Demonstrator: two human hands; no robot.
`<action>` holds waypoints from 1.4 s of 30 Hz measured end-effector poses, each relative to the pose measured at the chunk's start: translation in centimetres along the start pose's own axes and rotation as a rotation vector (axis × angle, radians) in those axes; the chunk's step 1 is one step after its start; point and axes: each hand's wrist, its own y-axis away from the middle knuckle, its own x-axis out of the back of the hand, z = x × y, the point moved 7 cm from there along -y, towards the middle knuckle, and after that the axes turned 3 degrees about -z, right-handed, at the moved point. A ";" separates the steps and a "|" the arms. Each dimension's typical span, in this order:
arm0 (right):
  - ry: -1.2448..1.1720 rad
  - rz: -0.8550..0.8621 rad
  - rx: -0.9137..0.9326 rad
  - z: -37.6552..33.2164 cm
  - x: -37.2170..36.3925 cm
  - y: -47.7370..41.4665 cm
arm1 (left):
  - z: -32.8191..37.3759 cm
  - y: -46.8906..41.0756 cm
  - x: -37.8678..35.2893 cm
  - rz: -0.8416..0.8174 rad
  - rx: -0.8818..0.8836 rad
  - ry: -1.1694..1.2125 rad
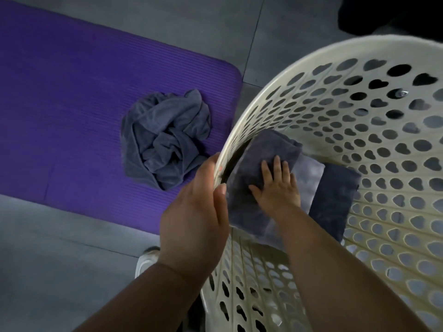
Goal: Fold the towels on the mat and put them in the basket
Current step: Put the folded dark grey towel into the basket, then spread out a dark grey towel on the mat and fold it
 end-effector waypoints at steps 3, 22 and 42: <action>-0.028 -0.033 0.000 -0.4 2.2 2.8 | 0.5 0.0 0.4 -0.014 0.053 0.038; -0.519 0.510 0.240 -20.7 22.4 9.8 | -16.7 -2.0 16.6 -0.464 0.532 -0.262; -0.009 0.081 0.287 -31.2 18.1 -3.1 | -31.9 -1.1 17.8 -0.382 0.703 0.126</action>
